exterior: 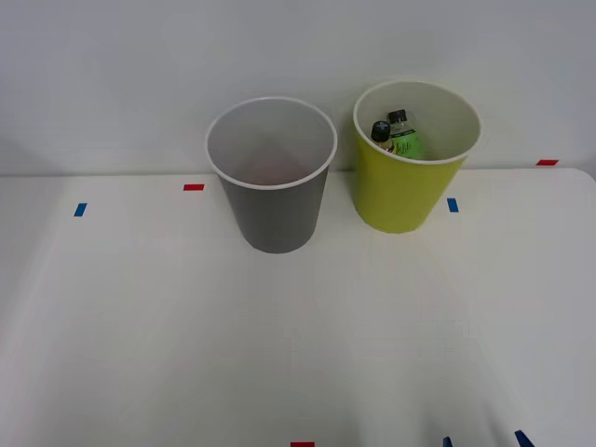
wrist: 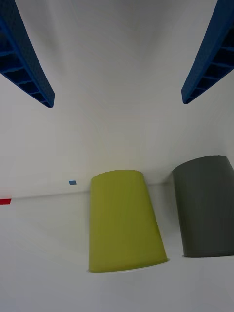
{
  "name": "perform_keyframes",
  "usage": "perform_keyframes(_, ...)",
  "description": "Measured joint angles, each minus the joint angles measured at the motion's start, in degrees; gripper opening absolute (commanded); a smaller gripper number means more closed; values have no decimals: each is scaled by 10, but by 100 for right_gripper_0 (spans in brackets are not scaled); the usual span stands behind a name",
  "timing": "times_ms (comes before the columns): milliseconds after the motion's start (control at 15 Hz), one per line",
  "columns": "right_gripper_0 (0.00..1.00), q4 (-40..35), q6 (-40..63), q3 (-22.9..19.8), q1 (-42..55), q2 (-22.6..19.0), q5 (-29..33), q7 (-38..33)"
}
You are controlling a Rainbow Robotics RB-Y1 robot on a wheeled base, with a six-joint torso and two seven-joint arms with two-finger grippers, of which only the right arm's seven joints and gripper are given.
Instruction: Put cans in the gray bin, plastic bottles in the light green bin
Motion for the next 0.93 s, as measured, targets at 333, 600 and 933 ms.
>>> perform_keyframes(333,90,0,0,-6,0,-1,1,2)
perform_keyframes(600,89,0,-2,-5,-1,-1,3,3)
perform_keyframes(933,89,0,-2,-5,-1,-1,3,3)
